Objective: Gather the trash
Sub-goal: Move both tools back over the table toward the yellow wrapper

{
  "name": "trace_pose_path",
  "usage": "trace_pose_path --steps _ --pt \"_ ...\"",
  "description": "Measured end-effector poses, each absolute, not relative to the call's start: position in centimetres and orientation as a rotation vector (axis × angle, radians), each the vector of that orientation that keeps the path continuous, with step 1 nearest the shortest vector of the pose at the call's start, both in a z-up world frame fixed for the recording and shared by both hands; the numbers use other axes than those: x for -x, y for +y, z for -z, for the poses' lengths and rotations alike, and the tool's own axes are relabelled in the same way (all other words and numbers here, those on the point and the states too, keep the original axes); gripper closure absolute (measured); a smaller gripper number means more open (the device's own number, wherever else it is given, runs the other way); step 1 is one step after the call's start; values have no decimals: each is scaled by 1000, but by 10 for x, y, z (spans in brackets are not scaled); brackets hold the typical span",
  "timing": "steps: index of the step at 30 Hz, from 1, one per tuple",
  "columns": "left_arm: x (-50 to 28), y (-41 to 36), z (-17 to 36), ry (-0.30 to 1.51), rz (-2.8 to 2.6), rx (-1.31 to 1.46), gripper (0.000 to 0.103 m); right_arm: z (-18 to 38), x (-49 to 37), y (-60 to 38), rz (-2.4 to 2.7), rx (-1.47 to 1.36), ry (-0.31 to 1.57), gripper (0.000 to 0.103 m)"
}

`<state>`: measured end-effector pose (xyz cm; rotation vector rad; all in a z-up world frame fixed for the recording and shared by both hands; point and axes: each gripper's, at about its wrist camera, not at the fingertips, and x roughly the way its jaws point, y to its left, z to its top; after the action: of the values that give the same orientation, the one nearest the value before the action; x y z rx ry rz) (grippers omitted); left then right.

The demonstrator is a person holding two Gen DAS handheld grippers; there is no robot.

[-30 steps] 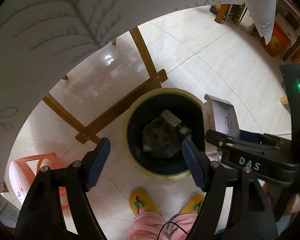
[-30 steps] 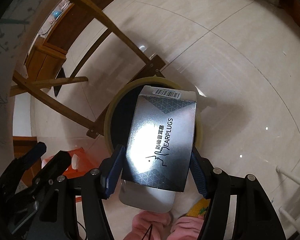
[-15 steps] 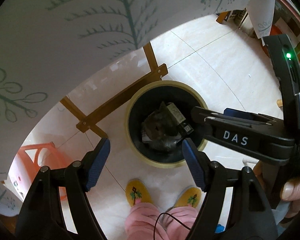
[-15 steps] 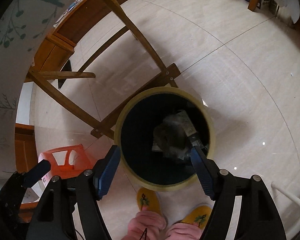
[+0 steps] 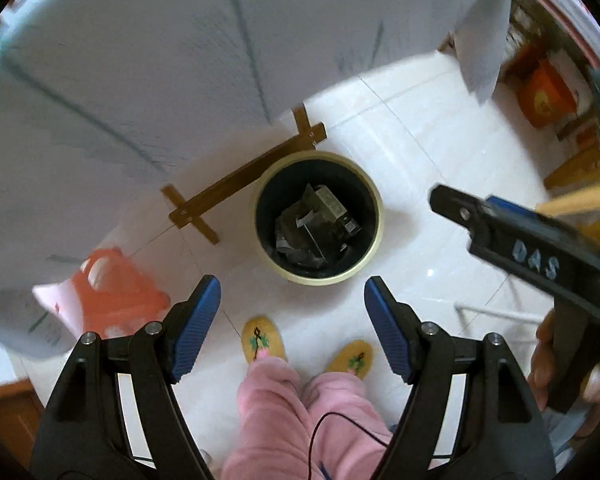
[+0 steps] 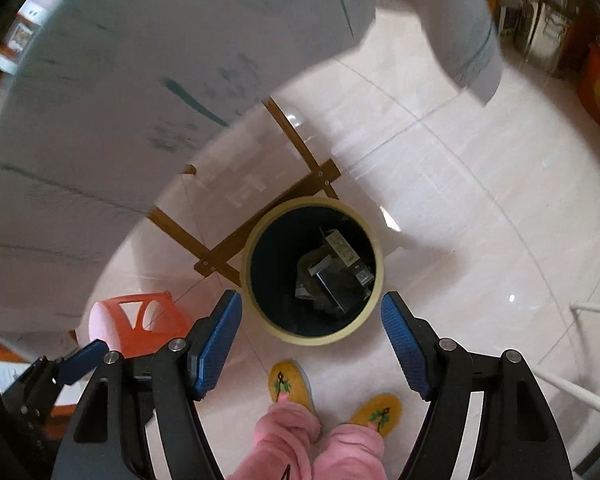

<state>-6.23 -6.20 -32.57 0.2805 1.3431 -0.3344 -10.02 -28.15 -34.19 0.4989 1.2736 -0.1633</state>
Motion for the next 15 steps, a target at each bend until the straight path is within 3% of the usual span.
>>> trace_pose_path --steps 15 --pt "67 -21 142 1195 188 -121 31 124 103 -249 44 -328 1125 29"
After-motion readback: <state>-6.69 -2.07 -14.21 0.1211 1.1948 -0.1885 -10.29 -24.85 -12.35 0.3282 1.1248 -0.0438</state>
